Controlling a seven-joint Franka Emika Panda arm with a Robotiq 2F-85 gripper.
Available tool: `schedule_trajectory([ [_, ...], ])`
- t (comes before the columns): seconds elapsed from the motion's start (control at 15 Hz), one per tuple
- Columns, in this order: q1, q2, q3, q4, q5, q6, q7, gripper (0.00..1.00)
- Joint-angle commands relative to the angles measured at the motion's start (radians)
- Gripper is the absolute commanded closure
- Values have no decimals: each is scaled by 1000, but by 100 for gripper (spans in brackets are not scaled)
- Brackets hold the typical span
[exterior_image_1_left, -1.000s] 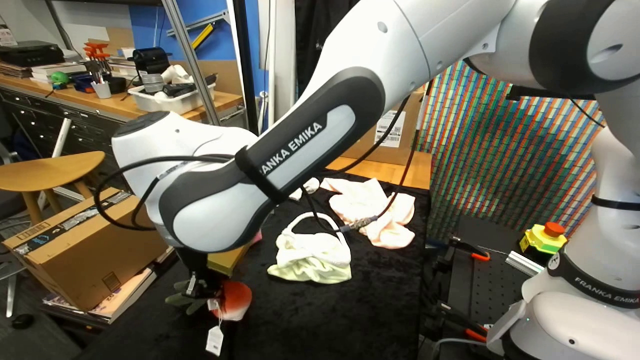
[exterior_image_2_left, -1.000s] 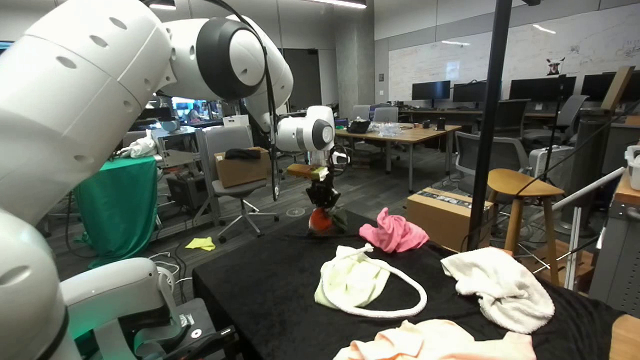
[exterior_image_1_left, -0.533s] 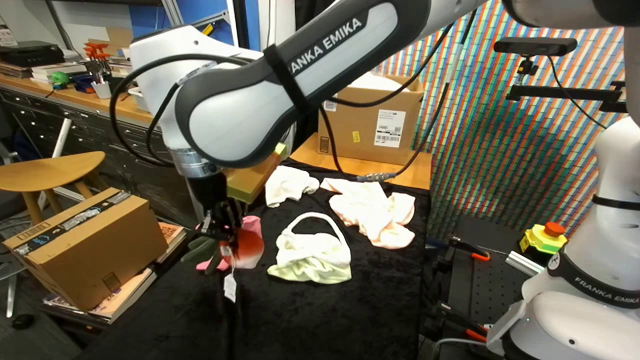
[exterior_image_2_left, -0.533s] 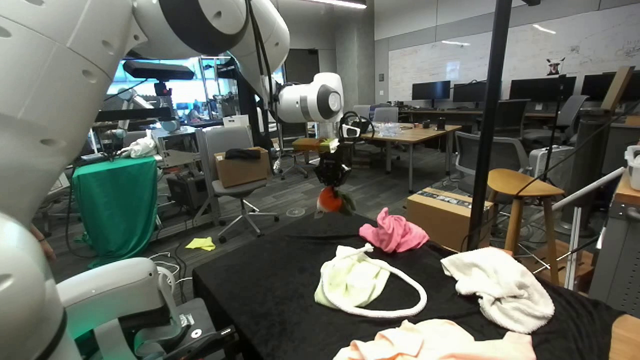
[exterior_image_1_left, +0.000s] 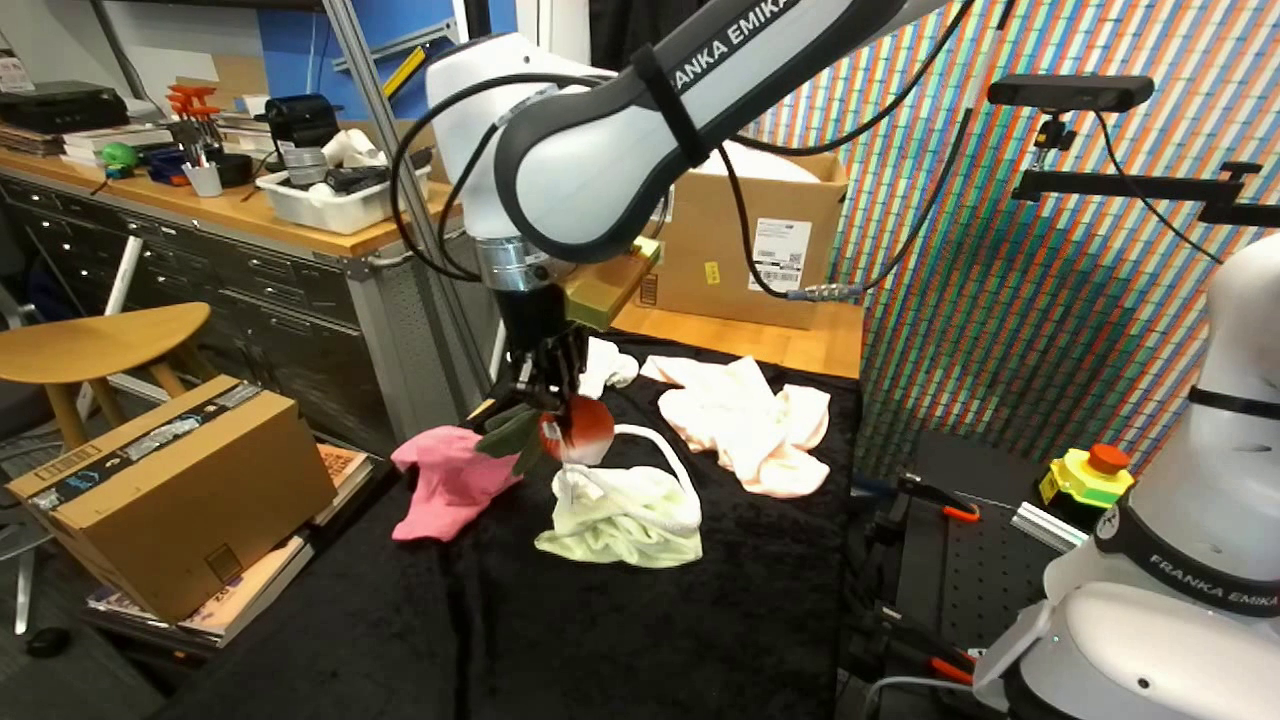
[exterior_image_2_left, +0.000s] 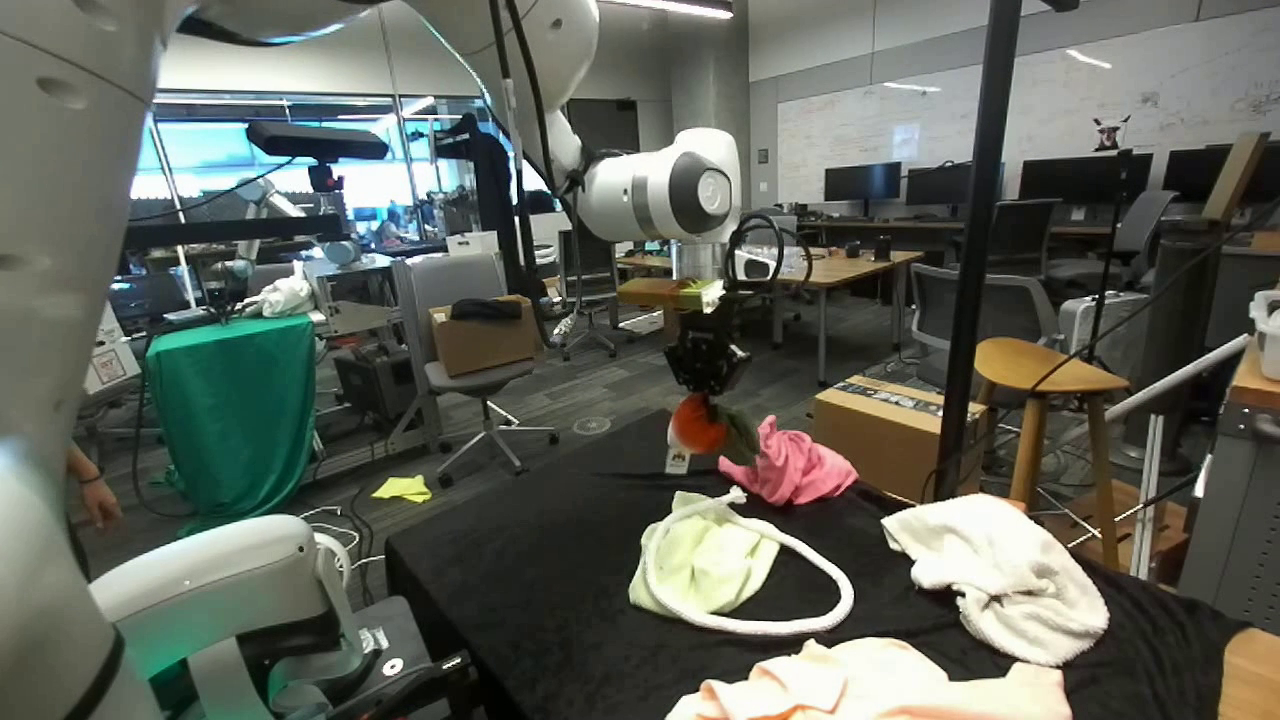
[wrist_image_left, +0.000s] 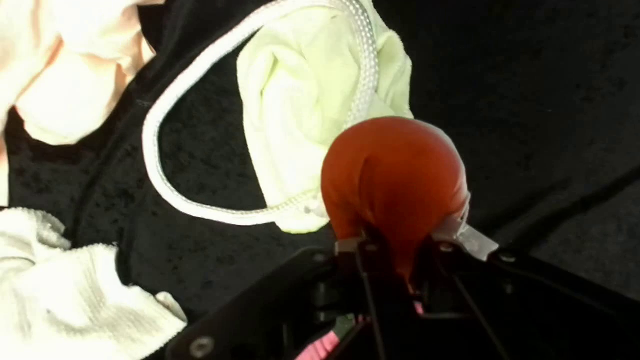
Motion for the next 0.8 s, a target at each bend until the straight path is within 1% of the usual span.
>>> schedule_trajectory([
  [0.0, -41, -84, -7, -156, 25, 130, -16, 90],
  [0.13, -51, -84, -19, -217, 6, 235, 2, 90],
  [0.4, -60, -49, -33, -308, 8, 400, 10, 90],
  [0.53, -50, -31, -47, -344, -11, 456, 24, 90],
  [0.6, -51, -24, -48, -356, -5, 466, 22, 90],
  [0.73, -44, -16, -61, -377, -8, 448, 45, 90],
])
